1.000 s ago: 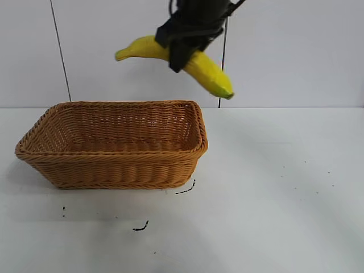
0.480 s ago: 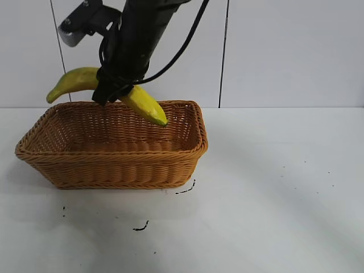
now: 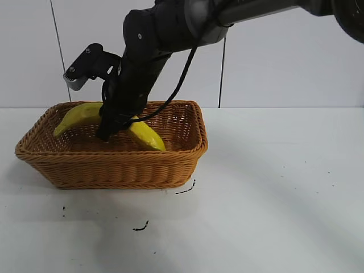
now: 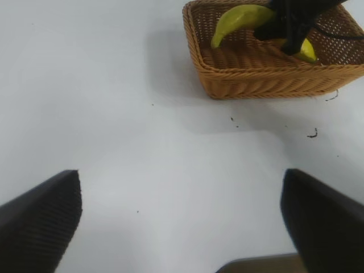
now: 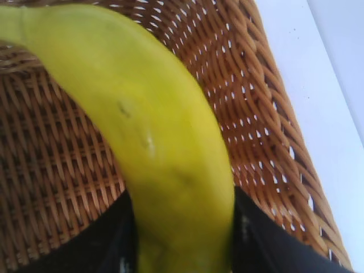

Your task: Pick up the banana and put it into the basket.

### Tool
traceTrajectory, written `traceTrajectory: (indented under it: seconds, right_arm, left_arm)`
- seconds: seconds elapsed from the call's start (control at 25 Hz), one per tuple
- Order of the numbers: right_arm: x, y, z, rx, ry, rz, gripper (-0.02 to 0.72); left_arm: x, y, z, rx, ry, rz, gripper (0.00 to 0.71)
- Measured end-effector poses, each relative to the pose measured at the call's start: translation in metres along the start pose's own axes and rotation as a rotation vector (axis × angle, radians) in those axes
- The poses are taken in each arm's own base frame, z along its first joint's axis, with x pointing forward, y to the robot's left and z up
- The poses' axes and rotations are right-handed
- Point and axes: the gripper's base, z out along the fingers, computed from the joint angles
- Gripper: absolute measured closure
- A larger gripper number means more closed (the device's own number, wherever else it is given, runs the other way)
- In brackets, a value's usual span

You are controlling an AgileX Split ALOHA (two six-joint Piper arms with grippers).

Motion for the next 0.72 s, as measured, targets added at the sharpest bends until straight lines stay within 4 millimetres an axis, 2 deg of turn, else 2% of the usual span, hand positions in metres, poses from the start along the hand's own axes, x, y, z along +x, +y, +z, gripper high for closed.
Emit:
traceTrajectory:
  seconds: [0.08,0.24,0.32,0.48,0.56,0.72]
  right_arm:
    - [0.0,0.0,0.0,0.001,-0.001,0.001,0.036]
    - [-0.006,-0.006,-0.013,0.008,-0.005,0.048,0.013]
    - [-0.012,-0.012,-0.027,0.018,-0.019,0.137,0.011]
    - [-0.028,-0.032,-0.07,0.03,-0.016,0.378,0.012]
    - [-0.03,-0.044,-0.09,0.032,0.022,0.535,0.012]
    - [-0.014,-0.079,-0.114,0.048,0.116,0.756,0.012]
  left_arm:
    - [0.0,0.0,0.0,0.0,0.0,0.0,0.02]
    - [0.0,0.0,0.0,0.0,0.0,0.0,0.02]
    - [0.0,0.0,0.0,0.0,0.0,0.0,0.02]
    - [0.0,0.0,0.0,0.001,0.0,0.0,0.02]
    - [0.0,0.0,0.0,0.001,0.0,0.0,0.02]
    - [0.0,0.0,0.0,0.001,0.0,0.0,0.02]
